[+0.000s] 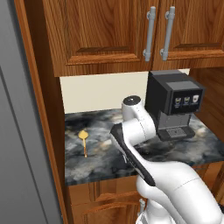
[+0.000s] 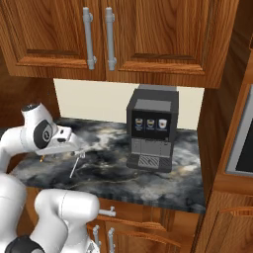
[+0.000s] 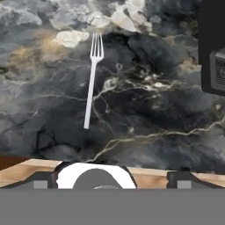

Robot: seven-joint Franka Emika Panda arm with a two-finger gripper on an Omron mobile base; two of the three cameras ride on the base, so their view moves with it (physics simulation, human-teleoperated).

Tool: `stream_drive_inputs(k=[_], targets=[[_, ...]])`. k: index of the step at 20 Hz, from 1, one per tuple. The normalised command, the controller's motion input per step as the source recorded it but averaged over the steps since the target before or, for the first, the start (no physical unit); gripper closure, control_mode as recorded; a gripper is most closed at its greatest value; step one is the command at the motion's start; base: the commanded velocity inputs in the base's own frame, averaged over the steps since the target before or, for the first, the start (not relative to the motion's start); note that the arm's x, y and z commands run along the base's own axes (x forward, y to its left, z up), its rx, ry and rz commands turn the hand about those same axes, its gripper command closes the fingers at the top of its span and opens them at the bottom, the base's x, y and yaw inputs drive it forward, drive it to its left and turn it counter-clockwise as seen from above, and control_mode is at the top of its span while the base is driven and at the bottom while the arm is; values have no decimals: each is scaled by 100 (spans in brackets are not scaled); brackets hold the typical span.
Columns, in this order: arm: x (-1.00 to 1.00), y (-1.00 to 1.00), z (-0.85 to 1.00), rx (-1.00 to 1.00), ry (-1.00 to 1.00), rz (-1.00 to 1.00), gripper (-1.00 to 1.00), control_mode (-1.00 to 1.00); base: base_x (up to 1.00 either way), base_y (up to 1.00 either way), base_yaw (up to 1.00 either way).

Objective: Take the fork and place it on the left side of the plate. Then take the spoon and place it on the right side of the plate. Make sure they're directly next to the plate.

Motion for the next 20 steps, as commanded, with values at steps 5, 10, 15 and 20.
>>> stream_drive_inputs(k=[5, 10, 15, 20], targets=[[43, 0, -29, 0, 9, -1, -100, -100, 0, 0, 0], [74, 0, -23, 2, 14, -2, -100, -100, 0, 0, 0], [68, 7, -28, 5, 14, -2, -100, -100, 0, 0, 0], [20, 32, -38, 2, 7, -1, -100, -100, 0, 0, 0]])
